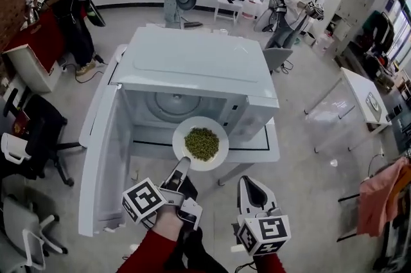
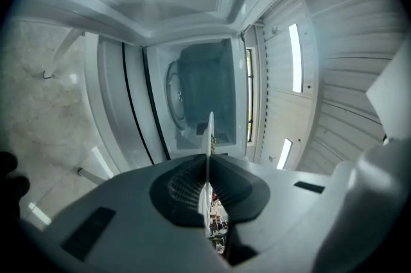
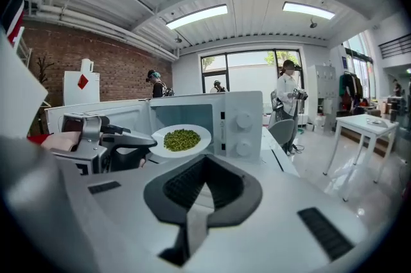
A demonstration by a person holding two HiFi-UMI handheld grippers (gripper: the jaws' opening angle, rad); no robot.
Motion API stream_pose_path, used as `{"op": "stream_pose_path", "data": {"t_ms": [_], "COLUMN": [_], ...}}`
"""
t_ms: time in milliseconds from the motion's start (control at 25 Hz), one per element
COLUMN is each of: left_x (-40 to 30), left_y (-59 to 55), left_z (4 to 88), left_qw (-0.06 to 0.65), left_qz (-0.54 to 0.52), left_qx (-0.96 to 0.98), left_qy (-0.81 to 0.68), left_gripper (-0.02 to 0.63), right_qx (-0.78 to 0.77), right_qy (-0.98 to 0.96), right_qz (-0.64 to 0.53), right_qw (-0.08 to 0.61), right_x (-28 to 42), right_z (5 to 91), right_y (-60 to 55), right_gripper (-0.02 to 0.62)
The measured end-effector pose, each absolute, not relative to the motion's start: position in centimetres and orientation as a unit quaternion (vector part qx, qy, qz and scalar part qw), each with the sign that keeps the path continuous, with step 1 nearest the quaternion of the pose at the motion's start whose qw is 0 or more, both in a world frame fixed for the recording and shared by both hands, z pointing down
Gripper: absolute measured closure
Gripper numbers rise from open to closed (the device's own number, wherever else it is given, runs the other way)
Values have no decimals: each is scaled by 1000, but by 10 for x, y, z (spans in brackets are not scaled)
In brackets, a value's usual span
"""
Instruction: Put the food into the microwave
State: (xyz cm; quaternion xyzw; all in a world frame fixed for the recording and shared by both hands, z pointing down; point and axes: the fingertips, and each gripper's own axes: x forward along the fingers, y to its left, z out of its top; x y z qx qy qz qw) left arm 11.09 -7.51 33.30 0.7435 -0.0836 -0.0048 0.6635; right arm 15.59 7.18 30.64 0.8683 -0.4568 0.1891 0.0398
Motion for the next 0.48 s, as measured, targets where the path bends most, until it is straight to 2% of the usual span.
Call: {"op": "stream_pose_path", "data": {"t_ms": [480], "left_x": [141], "left_y": [-130], "left_z": [361], "left_qw": [678], "left_qz": [-100], "left_qx": [716], "left_qy": [-134], "left_gripper": [583], "right_qx": [830], "right_qy": [-514], "right_qz": [205], "right_qw": [70], "right_x": [189], "right_z": [343], "right_y": [12], "right_gripper": [581]}}
